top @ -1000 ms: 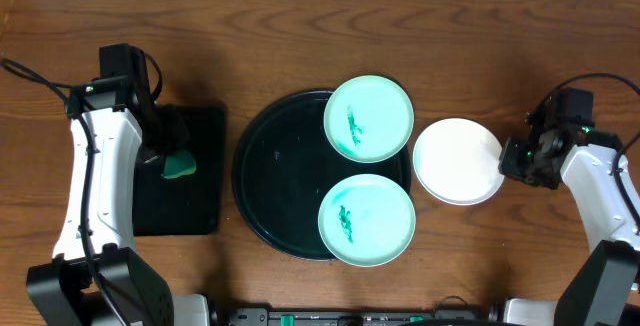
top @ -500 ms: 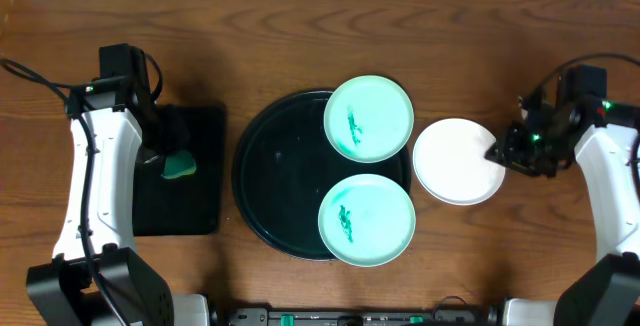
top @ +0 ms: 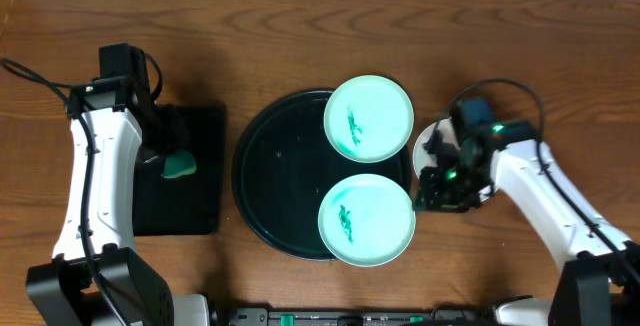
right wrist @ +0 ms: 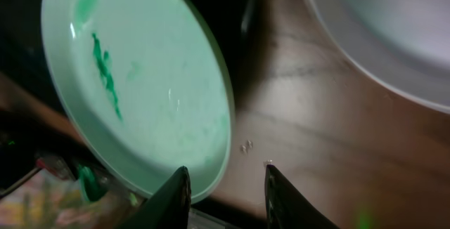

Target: Clean dirty plates on tray and stack at the side

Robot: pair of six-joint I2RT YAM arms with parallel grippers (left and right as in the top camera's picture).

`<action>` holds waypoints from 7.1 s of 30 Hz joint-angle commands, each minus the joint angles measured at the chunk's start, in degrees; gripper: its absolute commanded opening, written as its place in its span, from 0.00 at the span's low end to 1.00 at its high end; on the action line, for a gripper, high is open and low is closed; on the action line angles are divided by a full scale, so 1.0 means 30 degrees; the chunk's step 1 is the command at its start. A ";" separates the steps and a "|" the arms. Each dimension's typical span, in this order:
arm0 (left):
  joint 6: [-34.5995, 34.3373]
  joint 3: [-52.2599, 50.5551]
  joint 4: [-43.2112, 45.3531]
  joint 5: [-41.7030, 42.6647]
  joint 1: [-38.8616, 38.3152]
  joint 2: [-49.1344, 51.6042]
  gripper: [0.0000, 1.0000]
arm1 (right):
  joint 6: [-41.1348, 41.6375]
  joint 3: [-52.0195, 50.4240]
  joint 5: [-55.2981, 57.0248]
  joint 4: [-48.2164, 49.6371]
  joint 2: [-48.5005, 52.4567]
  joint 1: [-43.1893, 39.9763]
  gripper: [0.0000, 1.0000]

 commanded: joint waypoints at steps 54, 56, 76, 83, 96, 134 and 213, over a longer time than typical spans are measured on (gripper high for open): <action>0.0328 0.0189 -0.0197 0.0204 0.0007 0.0138 0.07 | 0.3082 1.0222 0.2608 0.3133 1.0462 0.8000 0.01; 0.0328 0.0189 0.0051 0.1297 -0.0058 0.0138 0.07 | 0.3089 1.0229 0.2528 0.3249 1.1140 0.8131 0.01; -0.4845 -0.4408 0.3687 0.3293 -0.8531 0.0138 0.07 | 0.3512 1.0171 0.2040 0.3424 1.1584 0.7621 0.01; -0.6623 -0.7453 0.6302 0.1246 -0.9515 0.0138 0.07 | 0.3432 1.0171 0.2033 0.3424 1.1584 0.7621 0.01; -0.6054 -0.8422 0.7264 -0.0313 -0.9930 0.0867 0.07 | 0.3432 1.0171 0.2025 0.3475 1.1584 0.7628 0.01; -0.4175 -0.8415 0.8517 0.4335 -0.9952 0.2747 0.07 | 0.3453 1.0120 0.1967 0.3483 1.1584 0.7621 0.01; 0.1275 -0.7657 1.0826 0.7963 -0.9916 0.2739 0.07 | 0.3526 0.8036 -0.2171 0.5901 1.1584 0.6084 0.01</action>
